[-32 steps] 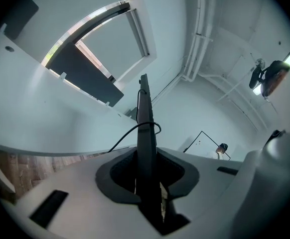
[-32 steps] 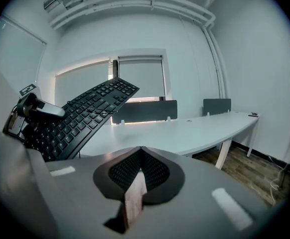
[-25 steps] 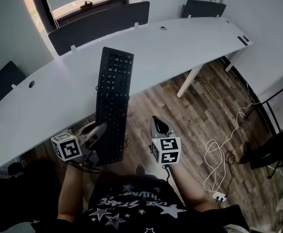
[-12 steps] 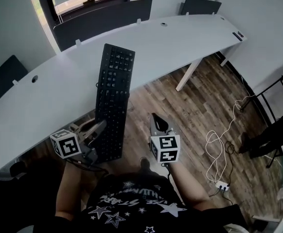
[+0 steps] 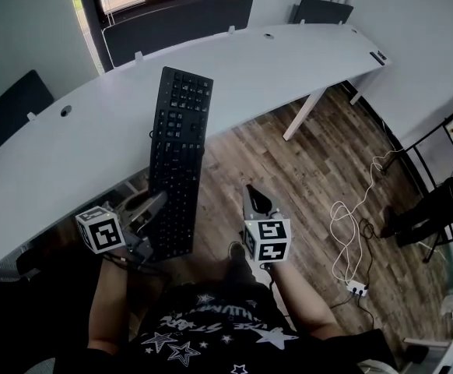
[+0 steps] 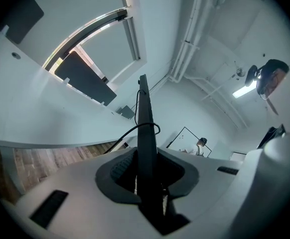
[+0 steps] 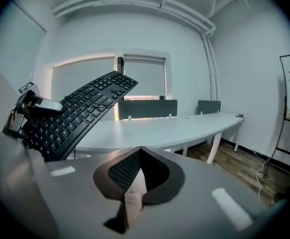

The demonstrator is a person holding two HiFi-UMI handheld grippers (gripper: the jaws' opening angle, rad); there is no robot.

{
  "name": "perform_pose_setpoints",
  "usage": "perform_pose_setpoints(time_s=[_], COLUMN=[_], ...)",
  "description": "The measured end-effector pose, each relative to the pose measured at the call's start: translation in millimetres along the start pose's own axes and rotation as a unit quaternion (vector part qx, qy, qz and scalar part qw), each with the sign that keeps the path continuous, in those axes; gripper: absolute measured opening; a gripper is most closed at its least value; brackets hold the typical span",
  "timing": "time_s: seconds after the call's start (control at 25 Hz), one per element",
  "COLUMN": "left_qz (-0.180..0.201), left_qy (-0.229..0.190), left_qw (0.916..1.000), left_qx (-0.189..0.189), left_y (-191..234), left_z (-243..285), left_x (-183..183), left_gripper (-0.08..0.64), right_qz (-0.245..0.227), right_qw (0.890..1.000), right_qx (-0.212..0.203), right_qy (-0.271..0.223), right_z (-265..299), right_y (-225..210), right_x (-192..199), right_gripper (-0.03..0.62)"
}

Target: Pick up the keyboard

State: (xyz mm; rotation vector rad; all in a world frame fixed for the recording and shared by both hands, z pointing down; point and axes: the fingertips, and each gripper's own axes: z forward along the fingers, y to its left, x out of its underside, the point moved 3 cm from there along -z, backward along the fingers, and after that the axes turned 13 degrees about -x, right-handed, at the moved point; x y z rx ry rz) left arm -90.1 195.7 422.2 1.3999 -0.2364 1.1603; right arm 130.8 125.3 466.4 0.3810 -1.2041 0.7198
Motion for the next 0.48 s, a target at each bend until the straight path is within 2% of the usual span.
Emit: perform_pose_setpoints(time_s=[0.16,0.24,0.48], left_qz=[-0.001,0.001,-0.006], left_qy=[0.002,0.009,0.015], left_qw=[1.0,0.9998,0.9999], left_qx=[-0.008,-0.016,-0.006], left_y=[22.4,21.6,10.6], left_z=[-39.8,-42.0,-41.8], left_x=[24.7,23.8,13.7], left_gripper=[0.087,0.087,0.087], right_qz=[0.001,0.01,0.011], right_qw=[1.0,1.0,1.0], right_qx=[0.006,0.009,0.002], right_qy=[0.002,0.002,0.0], right_z=[-3.7,-4.7,-6.2], right_y=[42.6,46.5,56.8], right_x=[26.3,25.1,4.4], right_gripper=[0.003,0.003,0.003])
